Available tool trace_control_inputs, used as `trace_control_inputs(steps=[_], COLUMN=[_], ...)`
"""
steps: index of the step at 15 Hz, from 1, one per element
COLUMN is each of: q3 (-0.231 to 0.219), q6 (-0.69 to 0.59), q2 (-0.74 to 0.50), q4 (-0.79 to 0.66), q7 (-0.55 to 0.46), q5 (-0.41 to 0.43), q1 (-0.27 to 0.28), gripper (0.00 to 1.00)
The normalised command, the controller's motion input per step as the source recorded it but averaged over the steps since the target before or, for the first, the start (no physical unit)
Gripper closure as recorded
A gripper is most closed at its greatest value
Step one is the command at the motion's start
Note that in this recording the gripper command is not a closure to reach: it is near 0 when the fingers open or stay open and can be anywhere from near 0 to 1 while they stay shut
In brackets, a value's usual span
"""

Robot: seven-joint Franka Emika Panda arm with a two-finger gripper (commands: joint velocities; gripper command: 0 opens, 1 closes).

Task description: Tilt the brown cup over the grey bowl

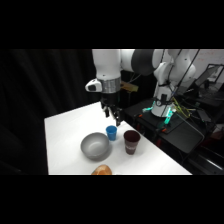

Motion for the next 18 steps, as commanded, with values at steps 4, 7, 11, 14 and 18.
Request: trace_control_inputs(steps=[4, 7, 11, 14, 18], q3=[0.130, 0.108, 0.048, 0.003, -0.022], q6=[0.15, 0.25, 0.38, 0.50, 0.52], q2=[-0.17, -0.22, -0.19, -0.08, 0.07], q4=[-0.23, -0.30, -0.36, -0.39, -0.31], q7=[0.34, 0.29, 0.17, 0.02, -0.02], q5=[0.106, 0.143, 0.144, 0.124, 0.071], q1=[0.146, 0.122, 0.055, 0.006, -0.005], gripper=[0.00, 0.00, 0.00, 0.00, 0.16])
